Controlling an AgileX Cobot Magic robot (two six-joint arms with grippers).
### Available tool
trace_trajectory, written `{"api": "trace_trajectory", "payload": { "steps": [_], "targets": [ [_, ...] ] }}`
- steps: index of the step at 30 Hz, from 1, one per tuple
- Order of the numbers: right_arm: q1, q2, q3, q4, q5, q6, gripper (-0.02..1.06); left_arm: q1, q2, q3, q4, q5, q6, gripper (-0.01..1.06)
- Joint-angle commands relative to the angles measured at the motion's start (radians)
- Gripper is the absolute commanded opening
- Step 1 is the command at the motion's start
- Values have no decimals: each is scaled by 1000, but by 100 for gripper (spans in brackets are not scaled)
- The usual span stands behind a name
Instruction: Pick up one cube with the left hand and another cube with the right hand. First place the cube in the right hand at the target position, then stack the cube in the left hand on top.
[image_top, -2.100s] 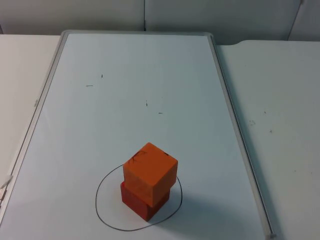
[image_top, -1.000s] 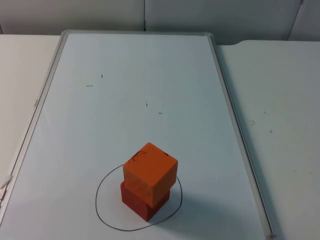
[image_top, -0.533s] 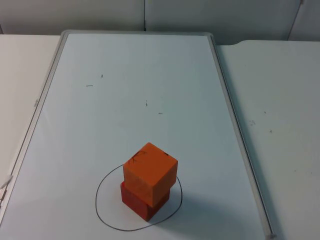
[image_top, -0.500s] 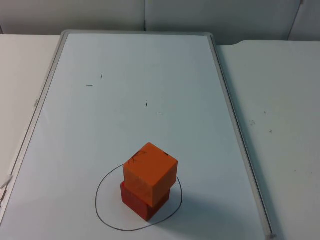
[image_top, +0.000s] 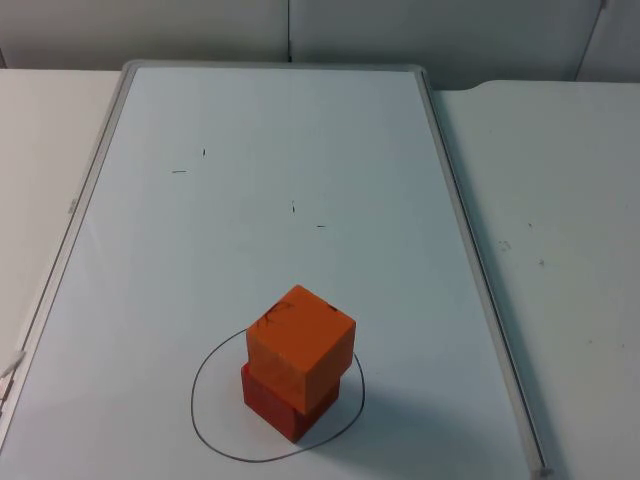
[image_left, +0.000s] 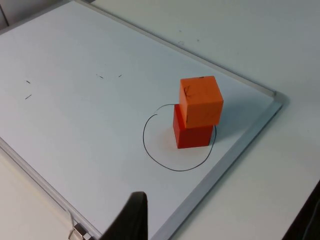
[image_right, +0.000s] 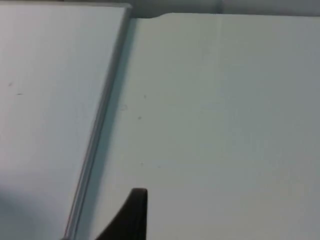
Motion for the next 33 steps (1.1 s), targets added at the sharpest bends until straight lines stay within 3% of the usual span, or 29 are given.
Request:
{"api": "trace_trajectory", "payload": {
  "steps": [1,9,13,17,18,22,23,25,33],
  "targets": [
    [-40,-3,4,3,-6,-6,105,2,-4,1,0,-8,-7,105],
    [-72,-3,4,3,-6,-6,105,51,-4,1,0,-8,-7,105],
    [-72,-3,4,3,-6,-6,105,146,-4,1,0,-8,-7,105],
    [-72,-3,4,3,-6,-6,105,334,-4,1,0,-8,-7,105],
    [-72,-3,4,3,-6,-6,105,334,-4,1,0,-8,-7,105],
    [-72,-3,4,3,-6,-6,105,495,-4,1,0,-8,-7,105],
    [-72,-3,4,3,-6,-6,105,495,-4,1,0,-8,-7,105],
    [-72,-3,4,3,-6,-6,105,592,-4,1,0,-8,-7,105],
    [-72,-3,4,3,-6,-6,105,722,-4,1,0,-8,-7,105]
  ]
}}
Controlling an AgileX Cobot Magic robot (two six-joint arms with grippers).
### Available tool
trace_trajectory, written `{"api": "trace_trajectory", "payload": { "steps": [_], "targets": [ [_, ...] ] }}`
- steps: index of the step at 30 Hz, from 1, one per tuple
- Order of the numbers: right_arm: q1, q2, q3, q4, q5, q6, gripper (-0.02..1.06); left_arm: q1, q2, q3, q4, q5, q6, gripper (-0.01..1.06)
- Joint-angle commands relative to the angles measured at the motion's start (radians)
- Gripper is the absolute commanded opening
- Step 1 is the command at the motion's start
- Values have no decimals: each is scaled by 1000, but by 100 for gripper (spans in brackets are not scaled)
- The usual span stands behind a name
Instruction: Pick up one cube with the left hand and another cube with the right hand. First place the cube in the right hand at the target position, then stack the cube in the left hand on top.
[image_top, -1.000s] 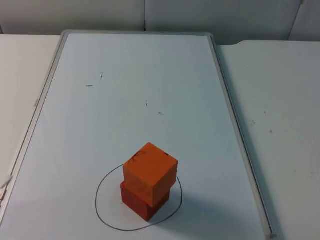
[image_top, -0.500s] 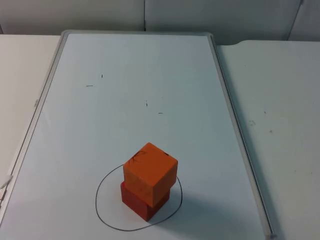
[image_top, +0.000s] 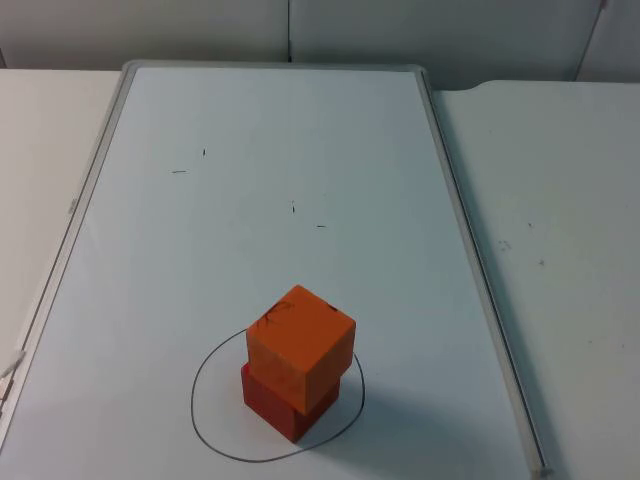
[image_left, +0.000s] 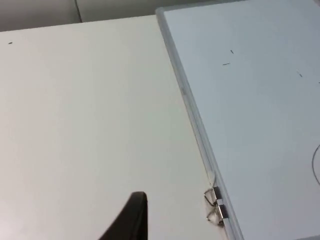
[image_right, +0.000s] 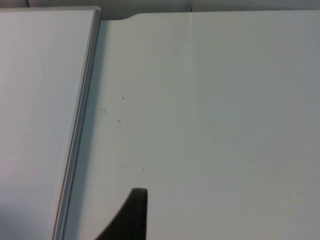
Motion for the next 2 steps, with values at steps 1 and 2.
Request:
{"api": "trace_trajectory", "payload": {
  "steps": [1,2],
  "targets": [
    [-8,-3,4,2,-6,-6,105,31,-4,1,0,-8,-7,105],
    [-8,-3,4,2,-6,-6,105,42,-4,1,0,-8,-7,105]
  ]
}}
